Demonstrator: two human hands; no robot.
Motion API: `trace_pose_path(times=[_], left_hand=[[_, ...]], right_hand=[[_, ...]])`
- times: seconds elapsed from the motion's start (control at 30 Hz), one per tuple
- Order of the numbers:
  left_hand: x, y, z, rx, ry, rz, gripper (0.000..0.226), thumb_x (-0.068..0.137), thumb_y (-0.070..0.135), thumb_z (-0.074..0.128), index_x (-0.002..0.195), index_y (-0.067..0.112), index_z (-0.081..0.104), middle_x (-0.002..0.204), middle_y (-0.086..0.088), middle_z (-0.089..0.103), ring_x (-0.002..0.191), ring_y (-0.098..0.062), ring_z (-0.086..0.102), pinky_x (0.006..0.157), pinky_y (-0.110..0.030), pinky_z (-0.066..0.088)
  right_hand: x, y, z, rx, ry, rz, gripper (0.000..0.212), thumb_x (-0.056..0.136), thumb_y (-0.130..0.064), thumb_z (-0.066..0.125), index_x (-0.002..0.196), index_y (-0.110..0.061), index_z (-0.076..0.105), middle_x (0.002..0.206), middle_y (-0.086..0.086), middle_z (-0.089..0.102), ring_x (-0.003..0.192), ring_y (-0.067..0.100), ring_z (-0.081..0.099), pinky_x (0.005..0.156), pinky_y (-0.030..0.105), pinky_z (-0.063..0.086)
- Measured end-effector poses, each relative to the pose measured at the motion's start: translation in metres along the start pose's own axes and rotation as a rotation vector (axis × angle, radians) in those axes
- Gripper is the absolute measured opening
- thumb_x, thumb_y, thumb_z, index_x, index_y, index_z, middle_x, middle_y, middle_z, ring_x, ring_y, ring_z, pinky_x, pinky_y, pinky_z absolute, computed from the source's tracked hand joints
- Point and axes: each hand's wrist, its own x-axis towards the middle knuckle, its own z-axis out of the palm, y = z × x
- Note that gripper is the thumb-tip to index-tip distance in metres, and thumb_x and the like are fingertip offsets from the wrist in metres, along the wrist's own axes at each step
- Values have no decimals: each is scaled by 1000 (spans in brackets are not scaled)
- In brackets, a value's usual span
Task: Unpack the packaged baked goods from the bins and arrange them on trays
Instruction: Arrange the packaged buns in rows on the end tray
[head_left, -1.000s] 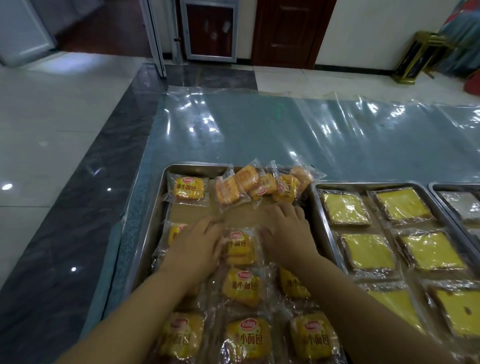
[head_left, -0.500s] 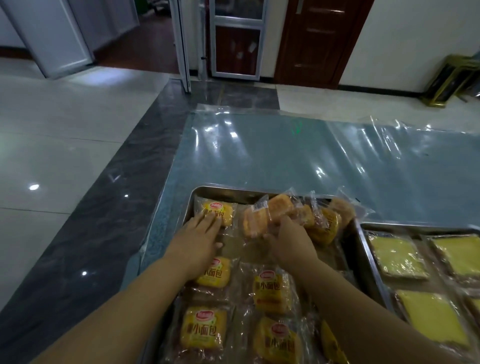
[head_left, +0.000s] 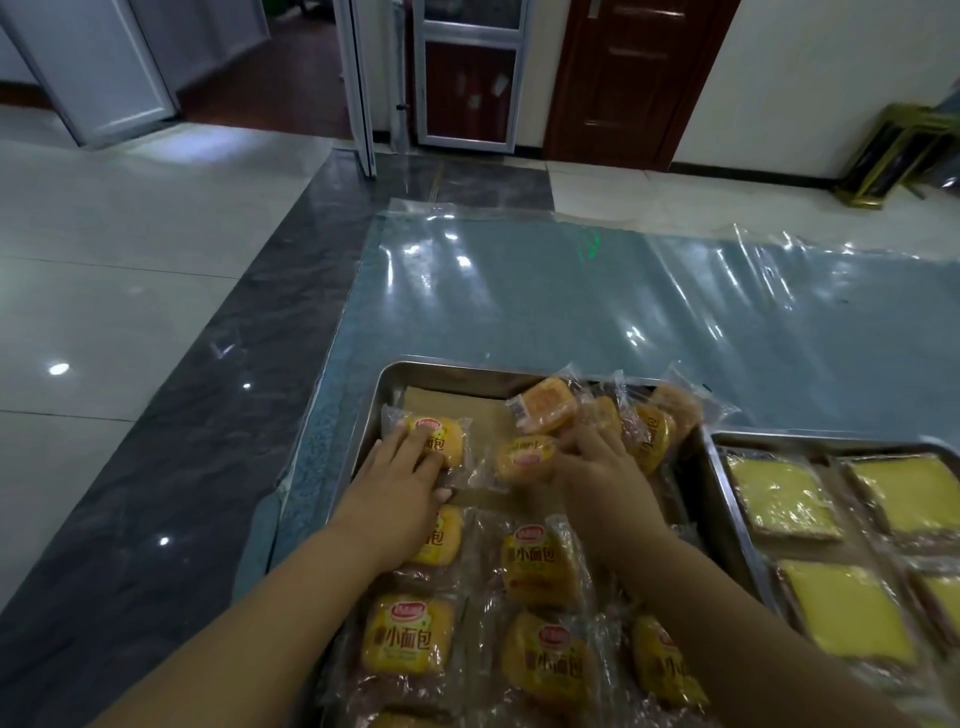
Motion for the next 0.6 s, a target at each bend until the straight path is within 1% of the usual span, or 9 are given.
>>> trace_pose_path(times=[0.07,0.13,0.23,0.3,0.33,0.4,0.47,0.53,0.6], left_hand=[[-1,1,1,-34,-35,-22,47,99,40,28,142,23,29,157,-1,6,144,-23,-3,116,-40,2],[-3,2,0,-42,-28,-30,43,99,38,29,140,25,32,157,0,11,144,-22,3,116,-41,3],[-8,5,-1,-67,-4,-35,39,99,36,31,137,29,36,155,1,17,144,-21,8,116,-42,4],[-12,9,-2,-89,23,-36,38,99,35,32,136,30,37,154,2,19,143,-21,9,117,-42,4],[-13,11,-2,-86,41,-29,38,99,34,32,136,31,38,154,2,20,143,-21,9,117,-42,3],[-14,16,-3,-67,80,-6,38,98,34,32,135,29,40,151,2,25,142,-19,11,117,-41,3],[-12,24,-5,-87,129,6,37,97,35,33,131,28,44,144,3,35,137,-16,20,115,-40,8],[-8,32,-7,-120,157,-13,36,96,38,34,128,28,47,135,7,43,128,-14,27,110,-39,17],[-3,39,-7,-122,138,-41,37,96,41,33,129,29,45,133,9,44,125,-14,28,106,-39,19]], right_hand=[[-10,6,5,47,-166,-3,24,86,-22,57,108,-24,68,120,-4,52,114,17,41,97,31,41],[-18,7,8,149,-242,33,28,89,-16,54,113,-22,66,127,-5,46,119,17,38,102,31,37],[-23,7,12,218,-268,88,31,89,-11,54,117,-22,64,132,-8,41,122,13,37,104,27,35],[-22,6,14,245,-279,111,34,89,-7,54,118,-21,63,133,-10,40,121,11,39,102,23,36],[-21,6,15,260,-280,117,33,89,-8,54,117,-21,64,131,-10,41,119,11,40,100,23,37],[-17,6,17,309,-254,139,27,89,-16,57,114,-21,65,125,-10,44,114,11,43,98,25,41],[-12,6,19,387,-165,244,27,88,-20,59,115,-20,62,122,-5,46,108,12,46,92,24,43],[-4,5,19,486,-95,426,31,89,-24,58,119,-21,55,124,-1,43,103,15,48,85,24,42],[3,6,20,555,-149,613,38,88,-29,61,123,-23,47,124,-3,40,97,12,47,80,26,42]])
